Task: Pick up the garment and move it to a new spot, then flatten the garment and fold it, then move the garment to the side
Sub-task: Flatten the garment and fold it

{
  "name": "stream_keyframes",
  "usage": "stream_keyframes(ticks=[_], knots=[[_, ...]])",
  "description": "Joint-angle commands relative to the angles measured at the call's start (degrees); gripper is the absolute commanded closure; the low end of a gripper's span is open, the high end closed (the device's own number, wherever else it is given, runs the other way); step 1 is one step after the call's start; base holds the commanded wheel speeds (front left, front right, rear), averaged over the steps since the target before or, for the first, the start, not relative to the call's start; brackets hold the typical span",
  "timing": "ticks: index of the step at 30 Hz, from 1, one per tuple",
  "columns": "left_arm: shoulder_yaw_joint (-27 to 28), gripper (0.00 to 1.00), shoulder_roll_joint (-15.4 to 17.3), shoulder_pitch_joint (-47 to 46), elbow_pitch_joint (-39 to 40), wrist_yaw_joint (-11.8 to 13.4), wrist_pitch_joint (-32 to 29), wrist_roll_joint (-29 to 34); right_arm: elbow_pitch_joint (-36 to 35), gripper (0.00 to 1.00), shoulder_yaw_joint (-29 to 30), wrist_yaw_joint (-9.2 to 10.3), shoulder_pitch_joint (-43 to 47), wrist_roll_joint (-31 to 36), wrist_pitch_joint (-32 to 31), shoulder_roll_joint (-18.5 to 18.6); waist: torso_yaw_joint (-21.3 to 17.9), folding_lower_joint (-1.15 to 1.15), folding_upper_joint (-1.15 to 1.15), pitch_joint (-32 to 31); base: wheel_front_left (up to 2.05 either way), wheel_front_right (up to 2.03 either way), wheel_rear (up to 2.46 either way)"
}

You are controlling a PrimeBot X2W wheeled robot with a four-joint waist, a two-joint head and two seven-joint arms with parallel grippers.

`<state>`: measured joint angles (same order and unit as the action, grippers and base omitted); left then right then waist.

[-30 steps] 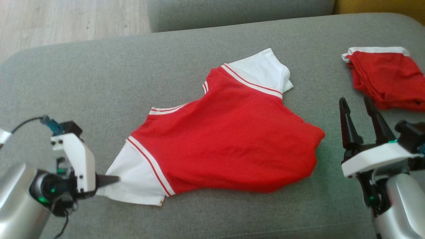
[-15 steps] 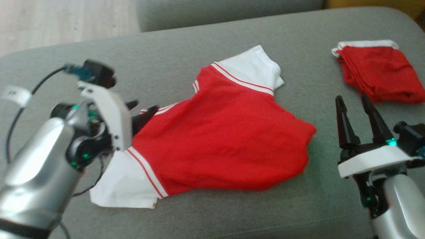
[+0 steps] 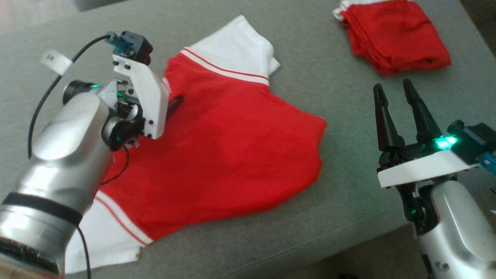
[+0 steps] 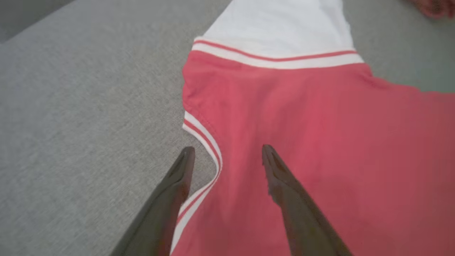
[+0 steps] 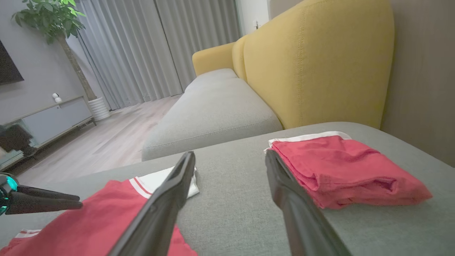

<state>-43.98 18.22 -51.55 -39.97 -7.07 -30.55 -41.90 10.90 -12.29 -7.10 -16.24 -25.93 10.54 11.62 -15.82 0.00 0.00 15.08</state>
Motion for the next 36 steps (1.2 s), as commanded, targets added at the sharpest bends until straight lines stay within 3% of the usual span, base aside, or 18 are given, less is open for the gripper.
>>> stream_keyframes(ticks=[1, 4, 5, 7, 14, 23, 28, 35, 36], knots=[[1.1, 0.00, 0.9, -4.4, -0.8, -0.2, -0.9, 0.7, -0.9, 0.00, -1.1, -0.39, -1.8, -0.5, 0.9, 0.5, -3.2, 0.00, 0.00, 2.8, 0.00, 0.00, 0.00], [-0.3, 0.00, 0.1, -5.5, -3.9, -0.3, -2.9, 0.5, -0.1, 0.00, -1.5, -0.39, -2.1, -0.8, 1.4, 0.6, -3.9, 0.00, 0.00, 3.0, 0.00, 0.00, 0.00], [-0.9, 0.07, -0.2, -5.9, -5.1, -0.3, -4.0, 0.1, 0.3, 0.00, -1.7, -0.39, -2.3, -1.0, 1.7, 0.6, -4.2, 0.00, 0.00, 2.9, 0.00, 0.00, 0.00], [-1.7, 1.00, -0.8, -6.8, -6.7, -0.4, -4.7, -0.5, 1.0, 0.00, -1.9, -0.39, -2.4, -1.2, 2.1, 0.7, -4.4, 0.00, 0.00, 2.7, 0.00, 0.00, 0.00], [-0.9, 1.00, -0.8, -9.6, -12.0, -0.2, -0.7, -1.2, 2.7, 0.00, -1.8, -0.39, -2.3, -1.1, 2.7, 1.3, -3.1, 0.00, 0.00, 0.5, 0.00, 0.00, 0.00], [2.9, 1.00, 6.8, -12.9, -17.5, 2.8, 5.4, -1.4, 1.2, 0.00, -0.3, -0.39, -1.3, -0.6, 2.0, 2.7, 0.7, 0.00, 0.00, 0.8, 0.00, 0.00, 0.00], [4.4, 1.00, 9.9, -13.2, -19.9, 6.3, 11.7, -0.7, 0.4, 0.00, 0.1, -0.39, -1.5, -0.7, 1.7, 3.0, 1.5, 0.00, 0.00, 2.3, 0.00, 0.00, 0.00], [5.1, 1.00, 10.7, -13.3, -23.0, 11.5, 21.4, 1.0, 0.1, 0.00, 0.7, -0.39, -1.9, -0.7, 1.5, 3.4, 2.2, 0.00, 0.00, 3.3, 0.00, 0.00, 0.00], [5.2, 0.79, 10.5, -13.3, -23.2, 11.6, 22.7, 1.0, 0.2, 0.00, 0.8, -0.39, -1.9, -0.6, 1.4, 3.4, 2.4, 0.00, 0.00, 3.2, 0.00, 0.00, 0.00]])
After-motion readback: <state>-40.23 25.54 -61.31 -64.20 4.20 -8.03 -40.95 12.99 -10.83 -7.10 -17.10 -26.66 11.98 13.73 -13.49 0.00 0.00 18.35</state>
